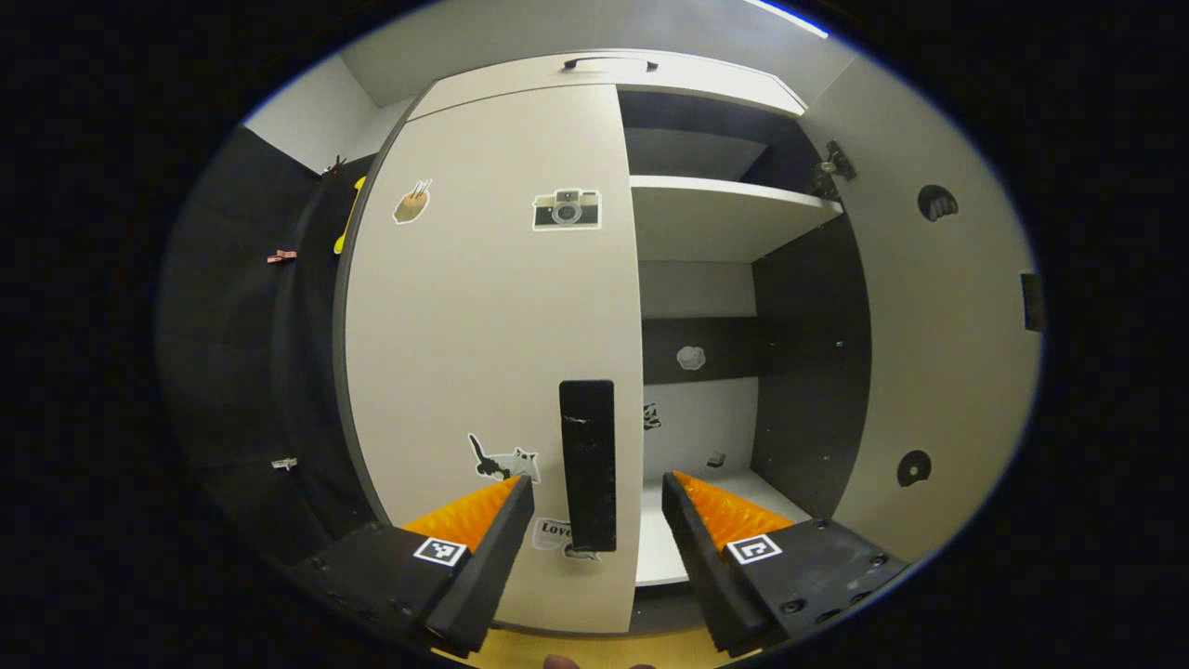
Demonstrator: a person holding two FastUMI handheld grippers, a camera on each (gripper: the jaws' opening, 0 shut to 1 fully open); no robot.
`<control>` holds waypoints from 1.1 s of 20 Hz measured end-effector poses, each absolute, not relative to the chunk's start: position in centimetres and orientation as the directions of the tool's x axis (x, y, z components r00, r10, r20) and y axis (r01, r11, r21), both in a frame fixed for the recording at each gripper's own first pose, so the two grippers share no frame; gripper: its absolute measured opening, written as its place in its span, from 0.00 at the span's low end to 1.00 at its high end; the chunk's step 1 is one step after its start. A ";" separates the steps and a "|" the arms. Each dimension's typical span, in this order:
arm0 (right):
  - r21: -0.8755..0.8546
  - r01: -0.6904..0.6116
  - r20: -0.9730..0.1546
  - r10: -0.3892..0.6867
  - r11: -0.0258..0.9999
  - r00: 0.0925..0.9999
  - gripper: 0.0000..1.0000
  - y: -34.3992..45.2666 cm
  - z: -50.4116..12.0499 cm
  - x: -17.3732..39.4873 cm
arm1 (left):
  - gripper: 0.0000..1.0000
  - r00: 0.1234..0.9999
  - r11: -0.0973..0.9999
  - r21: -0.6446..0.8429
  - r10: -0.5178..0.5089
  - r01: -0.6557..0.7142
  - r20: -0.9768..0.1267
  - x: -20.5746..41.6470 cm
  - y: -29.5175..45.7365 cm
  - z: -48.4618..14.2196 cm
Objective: Open the right door of the double-door shoe cabinet with the right hand, and open the left door with the left hand.
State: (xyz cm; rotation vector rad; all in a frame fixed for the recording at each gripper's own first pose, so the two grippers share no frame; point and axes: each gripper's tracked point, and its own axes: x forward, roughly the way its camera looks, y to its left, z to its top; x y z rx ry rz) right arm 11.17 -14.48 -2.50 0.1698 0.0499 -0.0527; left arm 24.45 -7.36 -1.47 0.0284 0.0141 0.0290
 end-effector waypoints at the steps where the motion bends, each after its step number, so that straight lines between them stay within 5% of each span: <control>1: 0.162 0.062 -0.051 -0.054 0.985 0.997 0.96 -14.8 -2.4 11.1 | 0.83 0.999 0.999 0.017 0.032 -0.032 -0.006 25.2 -7.2 -1.5; 11: 0.133 0.100 -0.029 -0.097 0.986 0.995 0.96 -16.2 -1.7 10.1 | 0.37 0.999 1.000 -0.001 0.017 -0.017 -0.031 28.3 -7.2 -2.1; 17: 0.120 0.094 -0.013 -0.093 0.988 0.996 0.96 -15.2 -0.9 9.7 | 0.36 0.996 0.999 0.038 0.023 -0.020 -0.083 28.3 -7.3 -3.0; 22: 0.074 0.100 0.008 -0.101 0.992 0.995 0.96 -14.7 -0.2 8.7 | 0.22 0.992 1.000 -0.026 -0.016 0.012 -0.123 27.7 -7.2 -2.9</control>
